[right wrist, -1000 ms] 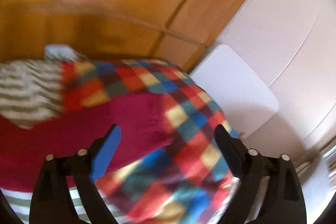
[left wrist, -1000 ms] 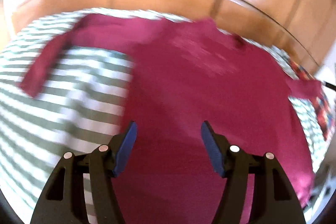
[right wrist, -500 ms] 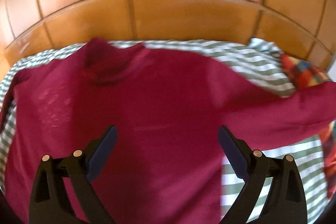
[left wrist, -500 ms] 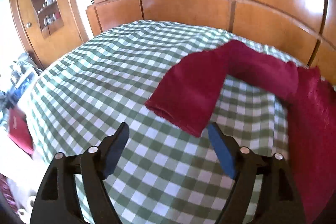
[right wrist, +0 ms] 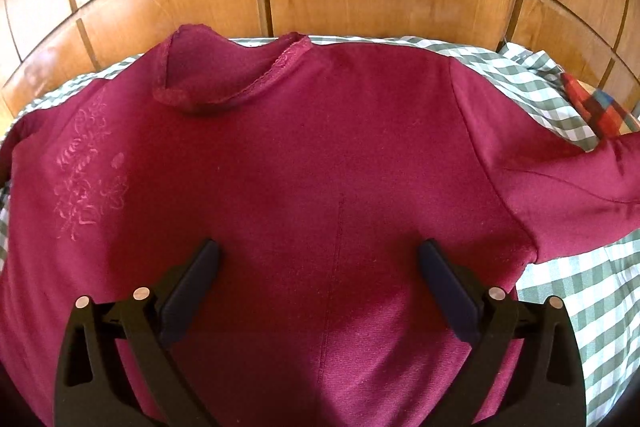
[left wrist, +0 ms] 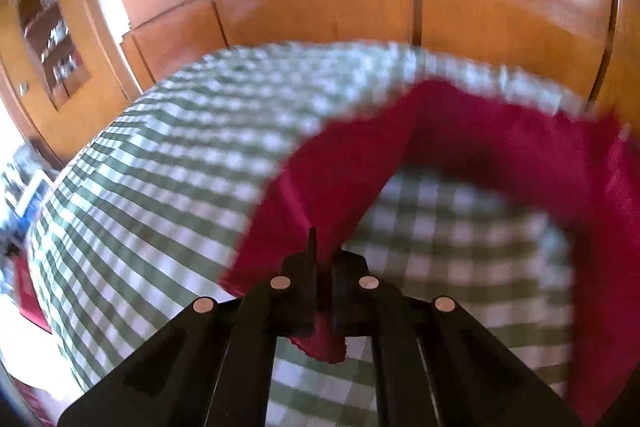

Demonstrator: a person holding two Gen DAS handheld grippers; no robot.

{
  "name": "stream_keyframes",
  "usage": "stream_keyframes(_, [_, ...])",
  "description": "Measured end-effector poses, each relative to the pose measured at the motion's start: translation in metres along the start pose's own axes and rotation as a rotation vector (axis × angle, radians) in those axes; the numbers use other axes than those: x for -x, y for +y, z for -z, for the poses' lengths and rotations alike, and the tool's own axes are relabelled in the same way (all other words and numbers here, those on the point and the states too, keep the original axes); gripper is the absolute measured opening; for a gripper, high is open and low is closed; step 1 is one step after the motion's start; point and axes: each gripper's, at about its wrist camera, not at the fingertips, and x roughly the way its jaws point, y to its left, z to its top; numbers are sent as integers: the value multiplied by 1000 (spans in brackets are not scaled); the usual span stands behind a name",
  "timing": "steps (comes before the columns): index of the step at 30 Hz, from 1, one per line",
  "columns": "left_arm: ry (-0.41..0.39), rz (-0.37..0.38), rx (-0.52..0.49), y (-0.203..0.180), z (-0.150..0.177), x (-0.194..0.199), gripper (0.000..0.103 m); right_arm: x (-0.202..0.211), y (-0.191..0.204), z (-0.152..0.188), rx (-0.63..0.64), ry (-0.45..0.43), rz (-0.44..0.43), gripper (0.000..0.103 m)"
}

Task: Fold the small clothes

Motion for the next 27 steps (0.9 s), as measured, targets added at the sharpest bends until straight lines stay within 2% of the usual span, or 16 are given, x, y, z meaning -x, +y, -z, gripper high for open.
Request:
stream_keyframes(2, [-12,61,50,23,-12,22,4,3,1,2,-3,-2,-2,99])
stream_keyframes(5, [7,177,185,71,-40,50,4,5,3,4,-6,-5,-3,99])
stream_keyframes(8, [34,198,283,103,-55,54,4,6,3,5,-5,-7,0,99])
stream_keyframes(13, [115,106,359,132,-79,21,4,6,3,6,-1,-7,5,99])
stream_keyframes(16, [193,68,393,136,-83,-24,5,5,3,6,4,-6,12,99])
stream_keyframes(18, [247,17,402,136,-83,-54,14,5,4,6,5,-6,14,99])
stream_keyframes(20, [267,-48,419,138,-81,-69,44,5,4,6,2,-8,14,99])
stream_keyframes(23, [229,-105,460,154,-78,-71,55,5,5,7,1,-9,14,99])
stream_keyframes(27, [200,-117,564,192,-56,-57,56,5,4,7,0,-12,12,99])
